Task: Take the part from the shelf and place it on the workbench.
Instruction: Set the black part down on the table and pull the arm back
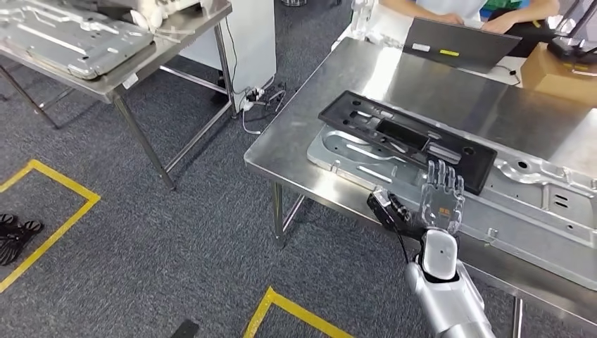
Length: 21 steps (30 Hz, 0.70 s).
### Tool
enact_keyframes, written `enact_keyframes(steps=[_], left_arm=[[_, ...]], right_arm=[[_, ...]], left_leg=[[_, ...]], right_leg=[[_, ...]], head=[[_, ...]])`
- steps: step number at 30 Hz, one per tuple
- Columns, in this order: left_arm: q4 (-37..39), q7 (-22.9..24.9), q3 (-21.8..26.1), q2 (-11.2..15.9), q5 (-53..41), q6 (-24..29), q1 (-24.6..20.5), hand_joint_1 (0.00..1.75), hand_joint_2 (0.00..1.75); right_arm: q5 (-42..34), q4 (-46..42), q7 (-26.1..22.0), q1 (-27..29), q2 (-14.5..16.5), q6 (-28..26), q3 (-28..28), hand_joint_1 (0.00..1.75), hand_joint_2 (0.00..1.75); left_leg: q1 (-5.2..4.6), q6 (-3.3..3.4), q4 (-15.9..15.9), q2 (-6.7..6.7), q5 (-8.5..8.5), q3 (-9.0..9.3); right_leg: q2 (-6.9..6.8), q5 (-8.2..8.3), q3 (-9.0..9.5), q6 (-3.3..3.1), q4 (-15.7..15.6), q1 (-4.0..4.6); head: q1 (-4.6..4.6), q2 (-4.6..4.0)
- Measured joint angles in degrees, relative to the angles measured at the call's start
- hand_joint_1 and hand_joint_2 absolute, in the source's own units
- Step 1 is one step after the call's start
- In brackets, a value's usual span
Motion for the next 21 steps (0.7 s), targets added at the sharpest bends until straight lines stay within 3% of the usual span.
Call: enact_keyframes(steps=[2,4,5,6,7,9,11,12,14,15,16,19,20,21], left_arm=[[0.0,0.03,0.0,0.01,0.19,0.15,0.15,0.0,0.0],[0.0,0.03,0.01,0.0,0.34,0.24,0.17,0.0,0.0],[0.0,0.03,0.01,0.01,0.43,0.29,0.17,0.0,0.0],[0.0,0.02,0.03,0.01,0.56,0.34,0.18,0.0,0.0],[0.0,-0.01,0.06,0.02,0.74,0.41,0.2,0.0,0.0],[0.0,-0.13,0.13,0.02,1.14,0.6,0.19,0.0,0.0],[0.0,-0.44,0.28,0.02,1.77,0.94,0.25,0.0,0.0],[0.0,-0.64,0.47,0.01,2.2,1.12,0.35,0.0,0.0],[0.0,-0.89,1.15,-0.02,3.08,1.38,0.65,0.0,0.0],[0.0,-0.92,1.57,-0.03,3.52,1.49,0.76,0.0,0.0],[0.0,-0.93,2.05,-0.03,3.92,1.66,0.91,0.0,0.0],[0.0,-1.14,3.53,-0.01,4.97,2.17,1.35,0.0,0.0],[0.0,-1.27,4.02,-0.02,5.27,2.27,1.48,0.0,0.0],[0.0,-1.4,4.48,-0.04,5.55,2.34,1.61,0.0,0.0]], right_arm=[[0.01,-2.81,-0.13,1.59,1.34,-1.72,0.69,0.0,0.0],[0.03,-6.3,0.2,3.96,2.76,-3.08,2.0,0.0,0.0],[0.04,-7.92,0.53,5.3,3.4,-3.65,2.79,0.0,0.0],[0.08,-9.51,0.94,6.66,3.94,-4.26,3.6,0.0,0.0],[0.11,-11.01,1.34,8.04,4.44,-4.93,4.34,0.0,0.0],[0.15,-13.94,1.81,10.86,5.39,-6.5,5.48,0.0,0.0],[-0.63,-16.8,0.86,14.13,6.46,-8.92,5.92,0.0,0.0],[-1.65,-18.13,-0.16,15.99,7.09,-10.39,5.95,0.0,0.0],[-5.44,-20.31,-3.43,20.28,8.35,-12.59,5.65,0.0,0.0],[-8.08,-21.19,-6.15,22.71,9.11,-13.08,4.93,0.0,0.0],[-10.91,-21.84,-9.89,25.1,10.1,-13.28,3.47,0.0,0.0],[-17.95,-21.49,-23.7,30.01,13.93,-13.45,-5.47,0.0,0.0],[-19.41,-20.35,-27.75,30.78,15.15,-13.46,-9.54,0.0,0.0],[-20.39,-18.78,-31.26,31.36,16.24,-13.46,-13.89,0.0,0.0]], left_leg=[[0.11,-0.56,4.25,-0.02,-4.85,-1.49],[0.38,-1.2,11.59,-0.01,-10.19,-3.11],[0.54,-1.5,14.47,-0.01,-11.03,-3.3],[0.7,-1.77,15.81,0.0,-10.56,-2.71],[0.86,-1.99,15.1,0.0,-9.16,-1.13],[1.2,-2.28,8.44,-0.05,-7.22,4.74],[1.15,-1.81,1.28,-0.35,-8.26,9.85],[1.0,-1.4,-0.49,-0.5,-8.98,10.91],[0.87,-0.29,-1.06,-0.43,-8.63,10.54],[0.89,0.31,-1.12,-0.3,-8.12,10.05],[0.96,0.92,-1.23,-0.15,-7.46,9.39],[0.82,1.9,-1.22,0.15,-5.31,6.8],[0.7,1.95,-1.13,0.21,-4.65,5.88],[0.59,1.95,-0.97,0.25,-4.05,4.94]], right_leg=[[-0.14,1.73,-1.15,-0.51,-0.8,-0.46],[-0.15,2.98,-2.81,-0.62,-0.72,-0.49],[-0.23,3.49,-3.67,-0.53,-0.5,-0.52],[-0.32,3.96,-4.6,-0.37,-0.2,-0.57],[-0.41,4.38,-5.55,-0.16,0.21,-0.66],[-0.49,5.0,-7.29,0.38,1.29,-0.78],[-0.5,5.5,-8.3,0.97,2.28,-0.68],[-0.49,5.83,-8.48,1.27,2.49,-0.58],[-0.43,6.48,-8.57,1.96,2.43,-0.64],[-0.31,5.76,-8.9,2.31,2.76,-0.76],[-0.16,3.85,-9.45,2.62,3.91,-0.88],[0.14,-5.15,-11.94,3.15,13.09,-1.07],[0.16,-6.56,-12.3,3.19,16.4,-1.08],[0.17,-6.52,-11.92,3.14,18.41,-1.06]], head=[[-0.03,0.0],[-0.04,0.0],[-0.04,0.0],[-0.04,0.0],[-0.05,0.0],[-0.06,0.0],[-0.02,0.0],[-0.01,0.0],[0.02,0.0],[0.03,0.0],[0.04,0.0],[0.07,0.0],[0.07,0.0],[0.06,0.0]])
